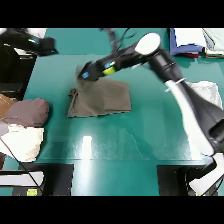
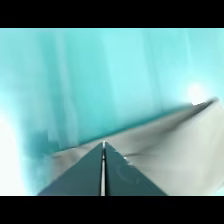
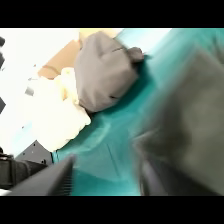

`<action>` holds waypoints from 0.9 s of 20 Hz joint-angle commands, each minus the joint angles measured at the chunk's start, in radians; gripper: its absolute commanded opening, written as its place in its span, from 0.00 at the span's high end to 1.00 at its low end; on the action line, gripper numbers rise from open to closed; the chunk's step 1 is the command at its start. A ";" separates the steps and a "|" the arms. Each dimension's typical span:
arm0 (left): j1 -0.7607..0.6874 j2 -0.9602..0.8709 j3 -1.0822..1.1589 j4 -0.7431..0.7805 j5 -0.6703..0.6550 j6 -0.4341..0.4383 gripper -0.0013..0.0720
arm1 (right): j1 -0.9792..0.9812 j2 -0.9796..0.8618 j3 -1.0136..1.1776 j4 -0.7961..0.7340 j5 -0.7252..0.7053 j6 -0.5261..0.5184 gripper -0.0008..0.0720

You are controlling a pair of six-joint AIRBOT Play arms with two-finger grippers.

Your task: Fold the shirts.

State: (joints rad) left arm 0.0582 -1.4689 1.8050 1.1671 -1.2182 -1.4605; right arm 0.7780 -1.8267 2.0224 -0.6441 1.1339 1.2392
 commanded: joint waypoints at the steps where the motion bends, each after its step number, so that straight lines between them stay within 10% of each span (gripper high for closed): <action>1: 0.120 0.110 0.001 0.023 -0.011 0.002 0.95 | 0.086 -0.071 0.004 -0.020 -0.067 -0.064 0.26; 8: 0.122 0.121 0.001 0.003 -0.071 0.004 0.95 | -0.127 0.053 -0.163 -0.241 0.149 0.036 0.32; 18: 0.122 0.117 -0.002 -0.057 -0.078 0.029 0.95 | -0.478 0.156 -0.730 -0.142 -0.008 0.140 0.17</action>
State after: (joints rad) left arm 0.1795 -1.3506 1.8034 1.1244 -1.2976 -1.4361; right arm 0.3538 -1.6493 1.3766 -0.8677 1.1614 1.3823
